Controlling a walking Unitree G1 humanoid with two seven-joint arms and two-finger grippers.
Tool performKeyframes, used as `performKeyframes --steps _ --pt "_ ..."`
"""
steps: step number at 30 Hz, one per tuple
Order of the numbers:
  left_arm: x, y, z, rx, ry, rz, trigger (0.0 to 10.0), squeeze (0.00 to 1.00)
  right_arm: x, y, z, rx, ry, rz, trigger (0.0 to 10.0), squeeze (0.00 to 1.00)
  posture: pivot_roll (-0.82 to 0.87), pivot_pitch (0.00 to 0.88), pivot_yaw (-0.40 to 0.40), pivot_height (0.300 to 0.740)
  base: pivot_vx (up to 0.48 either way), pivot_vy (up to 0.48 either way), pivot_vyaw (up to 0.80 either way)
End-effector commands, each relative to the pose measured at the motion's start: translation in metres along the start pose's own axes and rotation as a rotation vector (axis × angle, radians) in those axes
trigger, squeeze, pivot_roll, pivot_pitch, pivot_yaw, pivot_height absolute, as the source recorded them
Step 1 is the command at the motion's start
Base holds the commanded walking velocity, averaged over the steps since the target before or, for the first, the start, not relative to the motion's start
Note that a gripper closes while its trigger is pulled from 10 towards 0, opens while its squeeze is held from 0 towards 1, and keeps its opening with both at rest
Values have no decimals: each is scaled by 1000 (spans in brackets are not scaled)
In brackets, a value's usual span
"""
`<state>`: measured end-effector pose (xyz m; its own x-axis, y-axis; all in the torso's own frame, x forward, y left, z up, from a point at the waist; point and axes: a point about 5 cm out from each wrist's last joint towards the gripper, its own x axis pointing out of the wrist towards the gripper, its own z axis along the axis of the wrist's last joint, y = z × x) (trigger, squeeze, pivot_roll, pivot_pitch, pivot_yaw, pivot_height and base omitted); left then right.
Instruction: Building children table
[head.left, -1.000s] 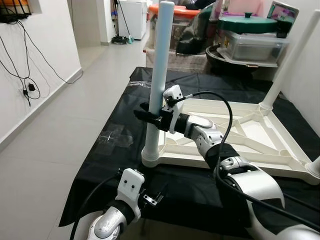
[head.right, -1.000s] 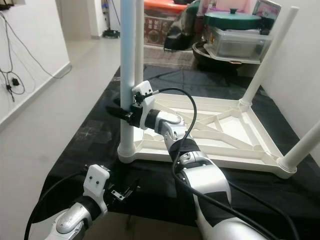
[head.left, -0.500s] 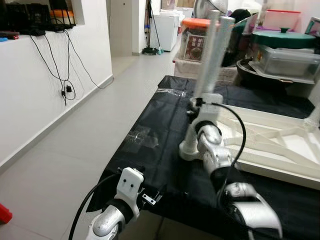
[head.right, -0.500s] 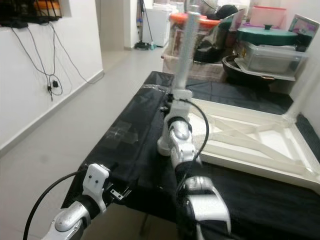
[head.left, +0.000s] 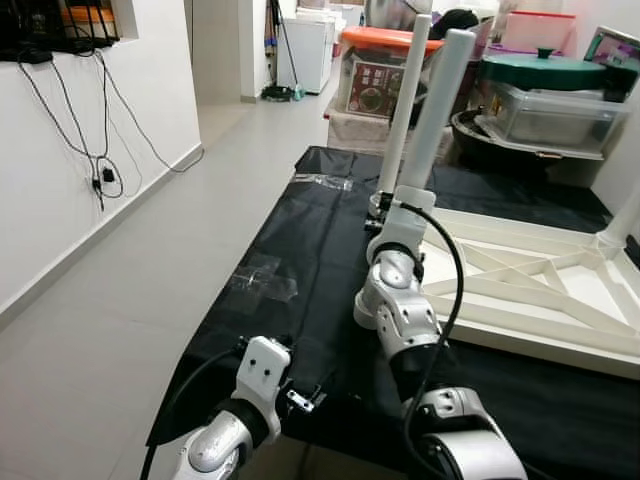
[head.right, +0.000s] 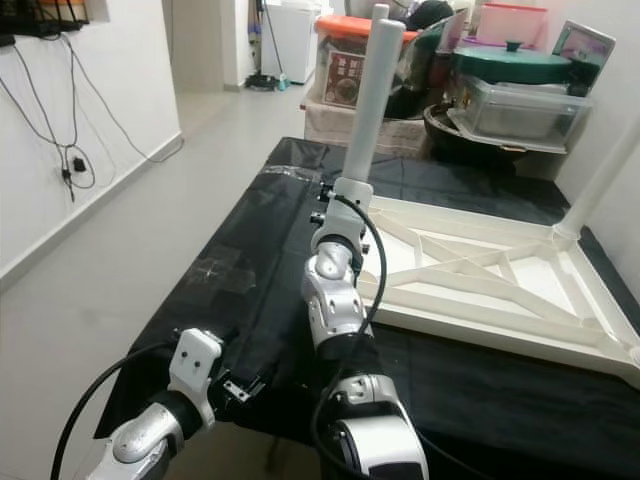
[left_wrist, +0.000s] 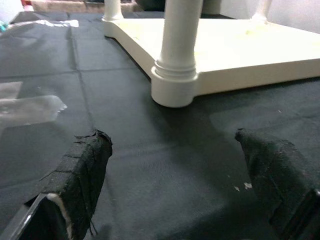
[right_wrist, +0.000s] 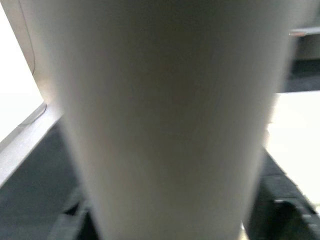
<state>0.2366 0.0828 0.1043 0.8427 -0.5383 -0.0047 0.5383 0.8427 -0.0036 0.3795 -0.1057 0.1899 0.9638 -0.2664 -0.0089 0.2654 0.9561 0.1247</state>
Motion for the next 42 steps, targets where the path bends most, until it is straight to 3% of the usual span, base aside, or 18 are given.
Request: performKeyframes --steps 1,2,3,10,11,12,13,15,17,20,24,25,27,33,34,35,36,42 --pt "0 1 -2 -1 8 -1 10000 0 0 -12 -4 5 5 -25 10000 1000 137 0 -67 740 0 0 0" --pt "0 1 -2 -1 8 -1 10000 0 0 -12 -4 5 5 -25 10000 1000 137 0 -67 740 0 0 0" --pt "0 1 -2 -2 9 -2 10000 0 1 -13 1 0 -32 24 10000 0 134 0 -67 740 0 0 0" --pt "0 1 -3 -3 10 -3 10000 0 9 -18 13 35 -95 192 10000 0 133 0 -67 740 0 0 0" --pt "1 0 -4 -5 11 -5 10000 0 16 -18 19 55 -84 414 10000 0 130 0 -68 740 0 0 0" --pt "1 0 -4 -5 11 -5 10000 0 16 -18 19 55 -84 414 10000 0 130 0 -68 740 0 0 0" --pt "2 1 -5 -6 11 -6 10000 0 20 -21 18 26 -13 709 10000 0 131 0 -69 740 0 0 0" --pt "2 1 -5 -6 11 -6 10000 0 20 -21 18 26 -13 709 10000 0 131 0 -69 740 0 0 0" --pt "3 0 -5 -2 10 -12 10000 0 18 -23 15 -40 67 974 10000 0 140 0 -72 740 0 0 0" --pt "4 0 -5 -1 10 -14 10000 0 16 -23 13 -55 101 1063 10000 0 143 0 -74 740 0 0 0" --pt "5 -1 -4 13 4 -10 10000 0 8 -6 18 -82 165 1339 10000 0 176 0 -96 740 0 0 0" --pt "5 -1 -4 13 4 -10 10000 0 8 -6 18 -82 165 1339 10000 0 176 0 -96 740 0 0 0" --pt "3 -3 -2 15 2 -2 10000 0 3 12 23 -52 181 1467 10000 0 210 0 -117 740 0 0 0" --pt "0 -4 -2 11 1 4 10000 0 -4 21 27 12 197 1601 10000 0 226 0 -124 740 0 0 0" --pt "0 -4 -2 9 1 5 10000 0 -6 23 26 28 201 1632 8157 0 227 0 -124 740 0 0 0" --pt "0 -4 -2 9 1 5 10000 0 -6 23 26 28 201 1632 8157 0 227 0 -124 740 0 0 0" --pt "-1 -4 -2 8 1 7 10000 0 -7 24 24 41 202 1654 0 0 227 0 -124 740 0 0 0" --pt "-1 -4 -1 7 1 9 10000 0 -6 22 19 46 159 1608 0 0 219 0 -117 740 0 0 0"
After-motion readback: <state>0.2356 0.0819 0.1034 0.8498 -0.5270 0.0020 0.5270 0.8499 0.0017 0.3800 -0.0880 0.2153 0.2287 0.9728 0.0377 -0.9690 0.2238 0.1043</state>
